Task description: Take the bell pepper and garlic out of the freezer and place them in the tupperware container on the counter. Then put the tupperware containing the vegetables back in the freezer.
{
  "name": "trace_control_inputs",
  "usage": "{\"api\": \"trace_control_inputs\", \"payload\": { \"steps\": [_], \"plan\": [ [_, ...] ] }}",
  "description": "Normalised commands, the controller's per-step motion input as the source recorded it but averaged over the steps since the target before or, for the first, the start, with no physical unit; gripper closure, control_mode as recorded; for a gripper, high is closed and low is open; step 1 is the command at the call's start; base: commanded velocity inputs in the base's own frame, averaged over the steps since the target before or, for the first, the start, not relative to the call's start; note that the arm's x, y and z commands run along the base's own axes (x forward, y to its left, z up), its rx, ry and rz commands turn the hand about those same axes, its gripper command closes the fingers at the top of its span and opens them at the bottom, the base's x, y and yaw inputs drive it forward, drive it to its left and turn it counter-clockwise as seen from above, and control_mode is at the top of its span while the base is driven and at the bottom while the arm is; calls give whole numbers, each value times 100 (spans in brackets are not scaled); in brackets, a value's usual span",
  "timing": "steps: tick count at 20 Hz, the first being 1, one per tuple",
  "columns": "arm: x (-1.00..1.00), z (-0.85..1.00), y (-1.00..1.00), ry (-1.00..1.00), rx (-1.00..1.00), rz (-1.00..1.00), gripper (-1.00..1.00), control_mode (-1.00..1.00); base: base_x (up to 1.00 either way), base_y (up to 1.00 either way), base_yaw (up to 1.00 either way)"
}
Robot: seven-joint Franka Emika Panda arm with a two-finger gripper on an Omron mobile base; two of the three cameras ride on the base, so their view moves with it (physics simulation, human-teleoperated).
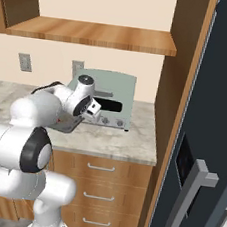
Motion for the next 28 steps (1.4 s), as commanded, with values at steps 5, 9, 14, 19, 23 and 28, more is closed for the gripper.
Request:
{"api": "trace_control_inputs", "payload": {
  "steps": [5, 9, 14, 19, 23, 28],
  "plan": [
    [-96, 100, -1, 3, 3, -15, 100, -100, 0, 0, 0],
    [-91, 100, -18, 4, 0, -16, 100, -100, 0, 0, 0],
    [-80, 97, -22, 13, 1, -15, 100, -100, 0, 0, 0],
    [-81, 66, -11, 14, 2, -9, 100, -100, 0, 0, 0],
    [-63, 45, -4, 15, 0, -7, 100, -100, 0, 0, 0],
    [-12, 8, -1, 2, 0, -1, 100, 100, -76, -4, -7]
  ]
}}
